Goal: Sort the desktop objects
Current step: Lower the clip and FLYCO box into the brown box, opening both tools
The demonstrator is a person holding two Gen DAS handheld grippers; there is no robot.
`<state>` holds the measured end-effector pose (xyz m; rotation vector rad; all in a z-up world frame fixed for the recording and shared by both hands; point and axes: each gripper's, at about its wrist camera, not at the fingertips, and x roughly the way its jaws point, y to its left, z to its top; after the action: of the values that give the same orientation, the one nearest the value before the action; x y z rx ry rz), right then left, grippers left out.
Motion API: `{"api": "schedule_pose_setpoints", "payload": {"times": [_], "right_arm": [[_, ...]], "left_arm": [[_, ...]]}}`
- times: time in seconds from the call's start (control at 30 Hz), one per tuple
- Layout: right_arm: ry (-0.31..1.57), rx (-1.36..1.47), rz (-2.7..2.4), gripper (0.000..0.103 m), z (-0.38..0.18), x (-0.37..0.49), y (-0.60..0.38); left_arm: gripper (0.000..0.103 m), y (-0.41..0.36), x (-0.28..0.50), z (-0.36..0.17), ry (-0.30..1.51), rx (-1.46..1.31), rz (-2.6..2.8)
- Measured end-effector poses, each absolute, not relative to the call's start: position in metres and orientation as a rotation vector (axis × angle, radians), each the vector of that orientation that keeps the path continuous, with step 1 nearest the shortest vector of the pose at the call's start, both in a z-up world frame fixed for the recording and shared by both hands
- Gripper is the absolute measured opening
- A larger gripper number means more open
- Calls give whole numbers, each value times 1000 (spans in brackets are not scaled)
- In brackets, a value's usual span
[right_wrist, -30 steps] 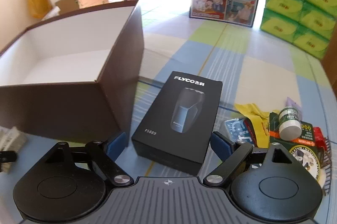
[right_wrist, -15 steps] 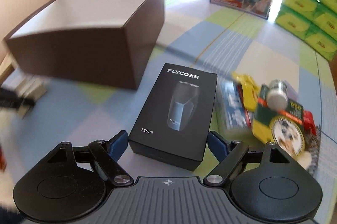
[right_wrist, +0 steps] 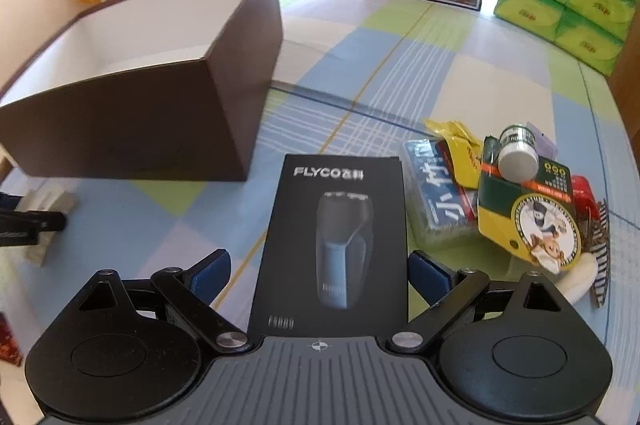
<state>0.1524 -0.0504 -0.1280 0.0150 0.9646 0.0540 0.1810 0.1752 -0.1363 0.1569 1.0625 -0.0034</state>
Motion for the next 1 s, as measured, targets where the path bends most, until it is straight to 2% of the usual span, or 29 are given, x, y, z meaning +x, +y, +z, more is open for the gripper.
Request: {"api": "schedule_pose_setpoints", "payload": {"times": [0.1,0.17,0.23,0.47,0.63,0.77,0.83,1.0], "right_arm": [[992,-16,18,91,-136,159,-45],[1008,-62,1,77,-140,159,-41],[1008,-83,19,76,-141,155,-40],[1050,-6,75,76,-133,138,-51],[1018,63,66,76,-104,125,-61],[942,94,62,76,-70,124,-61],[896,103,74,76,-51,127,-58],[775,116,149,76,-9,147,-37]], "left_arm": [[47,179,190,-138,1064,152,-7],[45,181,193,-140,1066,140,-12],[39,186,194,-140,1068,127,-31],[38,201,196,-139,1073,114,-49],[38,212,189,-123,1052,83,-75],[38,210,174,-98,1013,59,-92],[38,183,138,-78,984,48,-98],[38,185,141,-36,899,16,-98]]}}
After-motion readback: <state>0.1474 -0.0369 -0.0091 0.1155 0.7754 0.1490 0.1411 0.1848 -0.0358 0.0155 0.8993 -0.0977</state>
